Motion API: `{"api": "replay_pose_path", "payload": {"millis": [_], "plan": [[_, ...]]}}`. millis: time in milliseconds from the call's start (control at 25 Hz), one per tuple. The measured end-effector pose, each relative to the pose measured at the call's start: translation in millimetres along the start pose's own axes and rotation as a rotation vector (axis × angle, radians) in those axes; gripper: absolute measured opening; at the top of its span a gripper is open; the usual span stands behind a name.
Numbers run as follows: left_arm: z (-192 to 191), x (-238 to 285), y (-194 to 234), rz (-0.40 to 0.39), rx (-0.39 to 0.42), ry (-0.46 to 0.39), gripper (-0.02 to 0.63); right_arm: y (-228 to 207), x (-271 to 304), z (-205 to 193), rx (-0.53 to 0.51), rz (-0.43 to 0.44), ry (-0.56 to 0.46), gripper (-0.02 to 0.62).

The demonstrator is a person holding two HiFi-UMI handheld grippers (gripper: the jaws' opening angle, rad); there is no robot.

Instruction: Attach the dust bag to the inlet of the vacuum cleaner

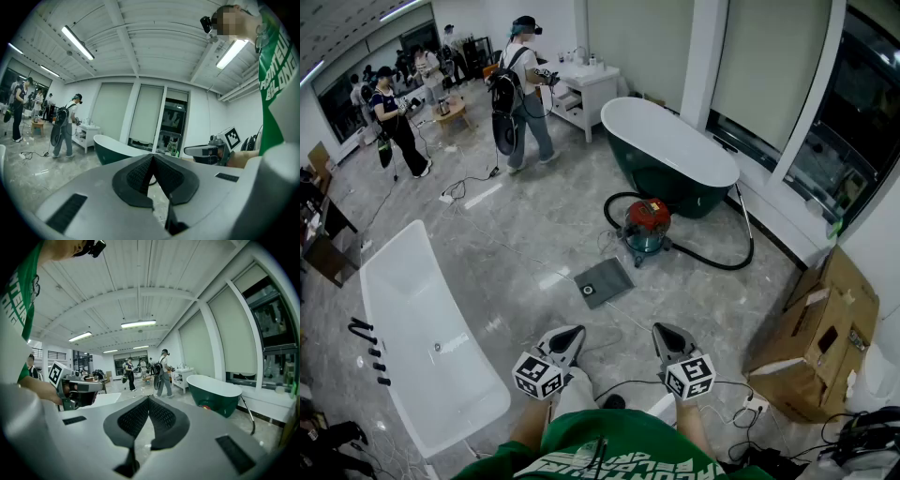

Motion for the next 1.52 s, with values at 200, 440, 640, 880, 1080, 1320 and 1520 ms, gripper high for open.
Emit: {"api": "replay_pose_path", "payload": {"millis": [200,440,640,880,1080,1320,1520], "plan": [[0,-3,8,0.007,0.004,0.001,0.005,-2,4,-1,0.005,-0.038,-0.011,0.009],[2,-3,20,0.02,0.004,-0.002,0.003,-5,17,-1,0.016,-0.046,-0.018,0.009],[-1,-1,43,0.038,-0.001,-0.002,0.005,-6,42,-3,0.023,-0.037,-0.021,0.009],[7,10,90,0.058,-0.011,0.0,0.005,-8,92,3,0.017,-0.025,-0.01,0.009],[21,31,145,0.068,-0.01,-0.02,0.005,-15,150,19,-0.009,-0.022,-0.016,0.009],[39,53,214,0.061,-0.012,-0.039,0.005,-17,226,33,-0.027,-0.011,-0.008,0.009],[42,52,267,0.074,-0.031,-0.035,0.005,-2,283,31,-0.047,0.016,0.027,0.009]]}}
Point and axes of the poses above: the fingertips, and each gripper's own axes: x forward along the fingers, y to its left, z out of its top, the point moved 10 cm from there along -x, backward along the fingers, and after that the axes turned 10 degrees about -y, right-handed, at the moved point
